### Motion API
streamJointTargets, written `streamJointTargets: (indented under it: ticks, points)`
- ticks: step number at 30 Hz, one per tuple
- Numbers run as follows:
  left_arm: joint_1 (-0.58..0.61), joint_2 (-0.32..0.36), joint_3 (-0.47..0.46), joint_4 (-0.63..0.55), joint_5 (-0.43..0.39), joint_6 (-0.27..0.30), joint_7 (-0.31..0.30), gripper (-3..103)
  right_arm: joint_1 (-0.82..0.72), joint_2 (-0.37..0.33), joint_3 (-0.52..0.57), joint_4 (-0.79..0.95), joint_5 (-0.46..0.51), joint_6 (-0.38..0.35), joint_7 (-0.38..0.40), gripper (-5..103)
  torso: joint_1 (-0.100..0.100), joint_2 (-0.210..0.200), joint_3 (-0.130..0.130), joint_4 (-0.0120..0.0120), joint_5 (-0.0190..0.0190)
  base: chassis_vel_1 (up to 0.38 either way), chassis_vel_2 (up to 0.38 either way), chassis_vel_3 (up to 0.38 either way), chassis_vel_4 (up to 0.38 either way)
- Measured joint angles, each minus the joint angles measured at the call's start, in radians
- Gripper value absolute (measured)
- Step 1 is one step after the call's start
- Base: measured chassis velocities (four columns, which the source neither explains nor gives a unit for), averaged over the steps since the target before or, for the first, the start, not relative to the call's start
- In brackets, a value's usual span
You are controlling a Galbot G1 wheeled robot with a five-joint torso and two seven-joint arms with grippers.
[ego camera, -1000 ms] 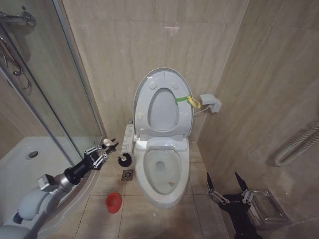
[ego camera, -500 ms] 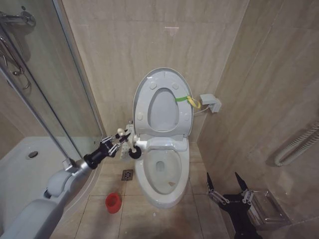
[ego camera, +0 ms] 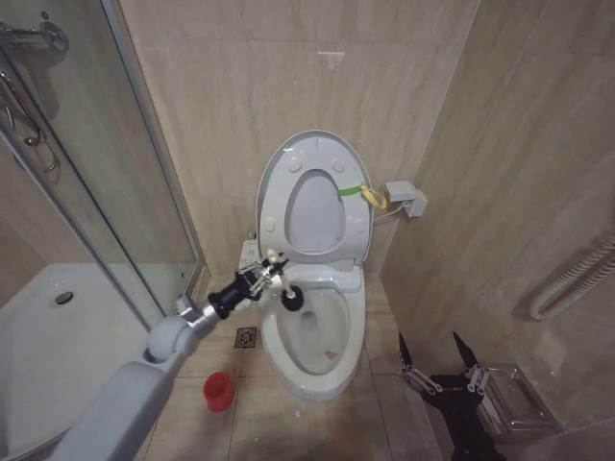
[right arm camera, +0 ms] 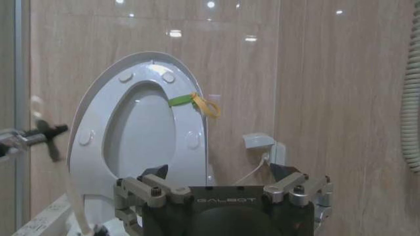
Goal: Open the toilet lid, clean the toilet bowl with a toilet brush, close the toilet lid, and flush.
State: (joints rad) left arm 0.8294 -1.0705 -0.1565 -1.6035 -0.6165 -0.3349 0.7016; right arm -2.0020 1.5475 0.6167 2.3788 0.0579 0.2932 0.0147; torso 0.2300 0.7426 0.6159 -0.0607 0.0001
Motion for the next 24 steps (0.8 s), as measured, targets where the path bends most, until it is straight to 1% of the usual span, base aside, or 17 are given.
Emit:
streamJointTargets:
  ticks: [1, 4, 5, 8, 10, 13, 14, 15, 16, 18, 24]
  points:
    - [0.000, 0.000, 0.000, 0.000, 0.000, 0.000, 0.000, 20, 0.000, 0.000, 0.000, 0.000, 0.000, 0.000, 0.000, 100, 0.000, 0.000, 0.000, 0.0000, 0.0000, 0.000, 0.000, 0.000, 0.000]
    - [-0.012, -0.045, 0.045, 0.037, 0.005, 0.000, -0.026, 20, 0.000, 0.000, 0.000, 0.000, 0.000, 0.000, 0.000, 100, 0.000, 0.000, 0.000, 0.0000, 0.0001, 0.000, 0.000, 0.000, 0.000]
    - [-0.012, -0.045, 0.045, 0.037, 0.005, 0.000, -0.026, 20, 0.000, 0.000, 0.000, 0.000, 0.000, 0.000, 0.000, 100, 0.000, 0.000, 0.000, 0.0000, 0.0001, 0.000, 0.000, 0.000, 0.000]
    - [-0.013, -0.076, 0.066, 0.069, 0.007, -0.004, -0.075, 20, 0.000, 0.000, 0.000, 0.000, 0.000, 0.000, 0.000, 100, 0.000, 0.000, 0.000, -0.0001, 0.0001, 0.000, 0.000, 0.000, 0.000]
    - [-0.012, -0.082, 0.068, 0.077, 0.010, -0.007, -0.087, 20, 0.000, 0.000, 0.000, 0.000, 0.000, 0.000, 0.000, 100, 0.000, 0.000, 0.000, -0.0001, 0.0000, 0.000, 0.000, 0.000, 0.000]
    - [0.017, -0.095, 0.071, 0.086, 0.022, -0.012, -0.144, 20, 0.000, 0.000, 0.000, 0.000, 0.000, 0.000, 0.000, 100, 0.000, 0.000, 0.000, 0.0000, 0.0001, 0.000, 0.000, 0.000, 0.000]
    - [0.017, -0.095, 0.071, 0.086, 0.022, -0.012, -0.144, 20, 0.000, 0.000, 0.000, 0.000, 0.000, 0.000, 0.000, 100, 0.000, 0.000, 0.000, 0.0000, 0.0001, 0.000, 0.000, 0.000, 0.000]
    - [0.035, -0.103, 0.074, 0.086, 0.022, -0.013, -0.172, 20, 0.000, 0.000, 0.000, 0.000, 0.000, 0.000, 0.000, 100, 0.000, 0.000, 0.000, 0.0003, -0.0001, 0.000, 0.000, 0.000, 0.000]
    - [0.045, -0.109, 0.075, 0.086, 0.021, -0.013, -0.185, 20, 0.000, 0.000, 0.000, 0.000, 0.000, 0.000, 0.000, 100, 0.000, 0.000, 0.000, 0.0002, -0.0001, 0.000, 0.000, 0.000, 0.000]
    - [0.067, -0.122, 0.078, 0.087, 0.021, -0.017, -0.203, 20, 0.000, 0.000, 0.000, 0.000, 0.000, 0.000, 0.000, 100, 0.000, 0.000, 0.000, 0.0001, 0.0000, 0.000, 0.000, 0.000, 0.000]
    - [0.087, -0.135, 0.097, 0.084, 0.023, -0.019, -0.223, 20, 0.000, 0.000, 0.000, 0.000, 0.000, 0.000, 0.000, 100, 0.000, 0.000, 0.000, 0.0000, 0.0000, 0.000, 0.000, 0.000, 0.000]
